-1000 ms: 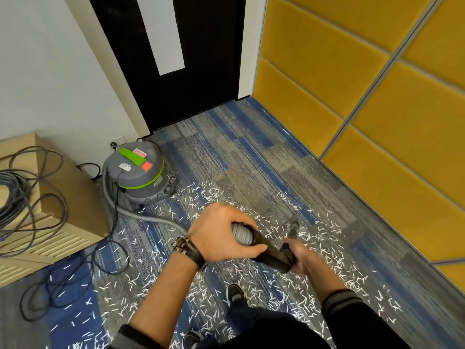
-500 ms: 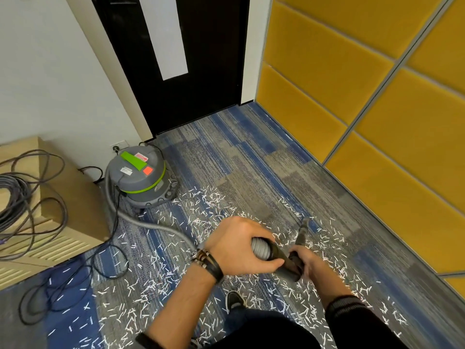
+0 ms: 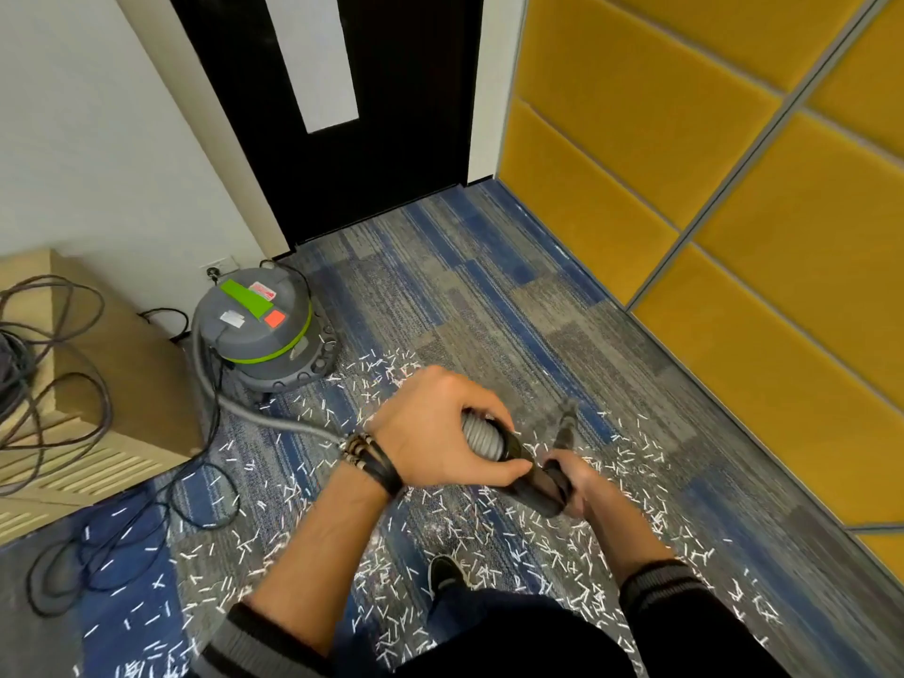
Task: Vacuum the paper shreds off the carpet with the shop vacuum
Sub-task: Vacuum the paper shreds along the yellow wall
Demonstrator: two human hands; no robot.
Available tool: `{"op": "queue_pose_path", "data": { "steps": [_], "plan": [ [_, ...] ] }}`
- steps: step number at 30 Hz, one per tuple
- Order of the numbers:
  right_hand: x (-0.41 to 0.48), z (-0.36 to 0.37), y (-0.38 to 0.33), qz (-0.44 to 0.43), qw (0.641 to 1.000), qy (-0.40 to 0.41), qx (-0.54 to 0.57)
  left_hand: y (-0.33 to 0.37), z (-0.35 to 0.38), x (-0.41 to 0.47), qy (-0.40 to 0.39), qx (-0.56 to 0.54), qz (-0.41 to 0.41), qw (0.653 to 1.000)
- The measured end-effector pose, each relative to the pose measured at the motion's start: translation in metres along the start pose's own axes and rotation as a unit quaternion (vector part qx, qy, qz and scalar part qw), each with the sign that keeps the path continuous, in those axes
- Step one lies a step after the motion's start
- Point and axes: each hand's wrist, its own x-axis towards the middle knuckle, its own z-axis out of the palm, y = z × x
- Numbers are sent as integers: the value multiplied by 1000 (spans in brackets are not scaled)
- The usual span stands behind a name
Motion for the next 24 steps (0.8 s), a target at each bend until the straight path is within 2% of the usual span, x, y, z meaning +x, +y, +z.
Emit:
{"op": "queue_pose_path", "data": {
  "steps": [5, 14, 20, 24],
  "plan": [
    [14, -13, -1, -3, 1000, 23, -3, 2, 6, 2, -12, 12, 10, 1000],
    [-1, 86, -8, -3, 998, -57, 17, -21, -43, -38, 26, 46, 7, 999],
    [-9, 82, 10, -2, 999, -18, 40, -53, -51, -67, 60, -18, -63, 996],
    [-3, 70, -5, -33, 999, 14, 13, -40, -47, -67, 79, -3, -59, 995]
  ]
}}
